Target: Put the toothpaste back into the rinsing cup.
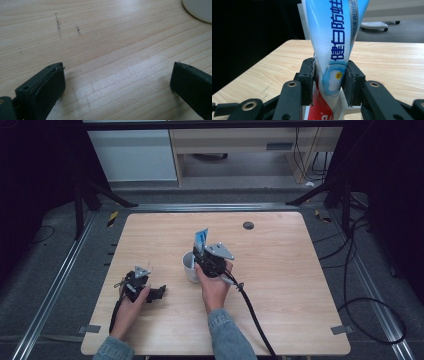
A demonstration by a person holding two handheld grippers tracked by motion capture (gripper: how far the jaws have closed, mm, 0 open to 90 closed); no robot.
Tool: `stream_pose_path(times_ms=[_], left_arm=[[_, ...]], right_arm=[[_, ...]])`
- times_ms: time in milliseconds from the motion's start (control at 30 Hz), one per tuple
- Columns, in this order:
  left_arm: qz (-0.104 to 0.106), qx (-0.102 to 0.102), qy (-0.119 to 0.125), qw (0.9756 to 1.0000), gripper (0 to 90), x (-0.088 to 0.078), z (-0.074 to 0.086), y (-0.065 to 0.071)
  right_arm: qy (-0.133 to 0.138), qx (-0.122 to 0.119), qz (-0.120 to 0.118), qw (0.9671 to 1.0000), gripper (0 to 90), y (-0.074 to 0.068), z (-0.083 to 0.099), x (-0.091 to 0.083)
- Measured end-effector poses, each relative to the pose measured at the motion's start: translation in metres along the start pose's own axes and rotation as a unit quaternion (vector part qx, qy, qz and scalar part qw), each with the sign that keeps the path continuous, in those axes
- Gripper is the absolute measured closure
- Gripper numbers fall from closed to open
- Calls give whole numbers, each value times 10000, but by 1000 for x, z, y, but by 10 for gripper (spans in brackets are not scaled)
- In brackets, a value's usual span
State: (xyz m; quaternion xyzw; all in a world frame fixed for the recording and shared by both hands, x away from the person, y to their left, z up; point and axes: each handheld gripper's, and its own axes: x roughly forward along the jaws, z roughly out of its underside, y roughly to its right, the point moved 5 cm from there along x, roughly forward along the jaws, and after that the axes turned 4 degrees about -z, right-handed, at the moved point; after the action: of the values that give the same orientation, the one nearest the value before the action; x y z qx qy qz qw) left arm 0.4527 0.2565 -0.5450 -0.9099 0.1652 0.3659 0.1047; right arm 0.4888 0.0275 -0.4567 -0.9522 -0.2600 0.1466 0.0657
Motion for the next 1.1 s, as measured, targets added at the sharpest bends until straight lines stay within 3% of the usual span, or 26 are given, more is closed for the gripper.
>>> stream_pose_path(times_ms=[567,1100], left_arm=[[0,3,0,10000,0,0,0,0],[4,6,0,10000,0,0,0,0]], right_arm=[[-52,-152,143,9998,548,3,-1,-4],[-85,-226,172,9996,538,3,0,-4]])
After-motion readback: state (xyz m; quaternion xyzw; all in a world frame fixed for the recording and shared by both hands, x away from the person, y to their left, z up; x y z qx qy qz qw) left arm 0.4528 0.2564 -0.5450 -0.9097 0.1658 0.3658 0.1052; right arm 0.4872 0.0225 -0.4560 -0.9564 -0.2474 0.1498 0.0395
